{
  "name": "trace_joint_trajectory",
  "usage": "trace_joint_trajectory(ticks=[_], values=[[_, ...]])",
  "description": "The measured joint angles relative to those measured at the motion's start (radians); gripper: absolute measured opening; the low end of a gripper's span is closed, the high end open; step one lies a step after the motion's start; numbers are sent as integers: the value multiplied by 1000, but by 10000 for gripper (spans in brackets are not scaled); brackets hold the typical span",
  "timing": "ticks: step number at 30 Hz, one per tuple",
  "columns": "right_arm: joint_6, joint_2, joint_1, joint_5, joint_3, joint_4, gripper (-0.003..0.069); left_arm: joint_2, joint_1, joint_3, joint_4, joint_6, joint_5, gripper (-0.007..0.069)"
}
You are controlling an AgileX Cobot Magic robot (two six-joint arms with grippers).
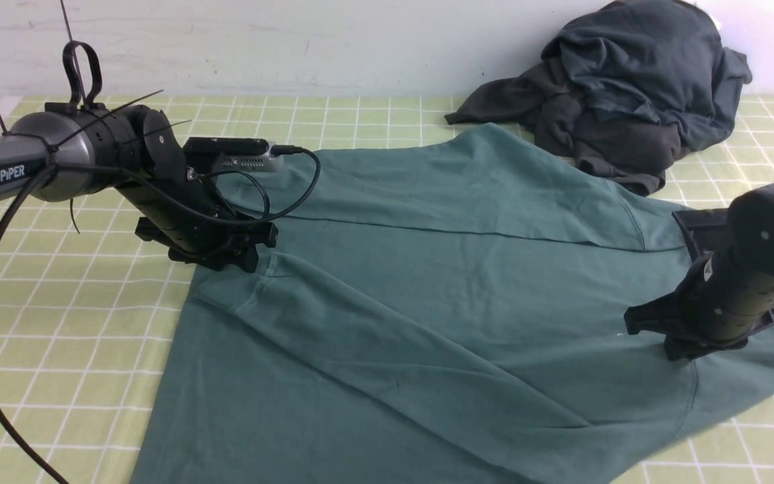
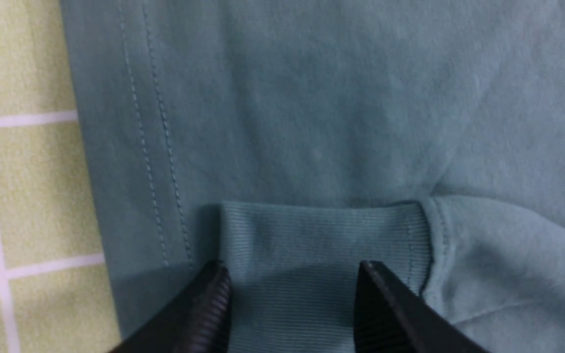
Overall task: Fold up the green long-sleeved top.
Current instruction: Use the left arm to clamp the cuff farthest from it
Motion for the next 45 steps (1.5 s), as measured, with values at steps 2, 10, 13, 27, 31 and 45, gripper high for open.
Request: trace_joint_trajectory(ticks=[2, 10, 13, 27, 31, 45], values=[[11, 0, 0, 1, -5, -9, 259, 0, 0, 0, -1, 0, 0, 336], [40, 28, 0, -4, -16, -33, 302, 2, 1, -2, 11, 4, 0, 209], [42, 30, 0, -10, -21, -29, 195, 3, 3, -2, 14, 33, -1, 85], [17, -166, 0, 72, -11, -54, -6, -77, 2, 0, -4, 82, -6, 16], [18, -175, 0, 93, -11, -74, -6, -91, 1, 0, -7, 85, -55, 16], [70, -175, 0, 98, -11, -121, -6, -50, 1, 1, 33, 85, -196, 22]])
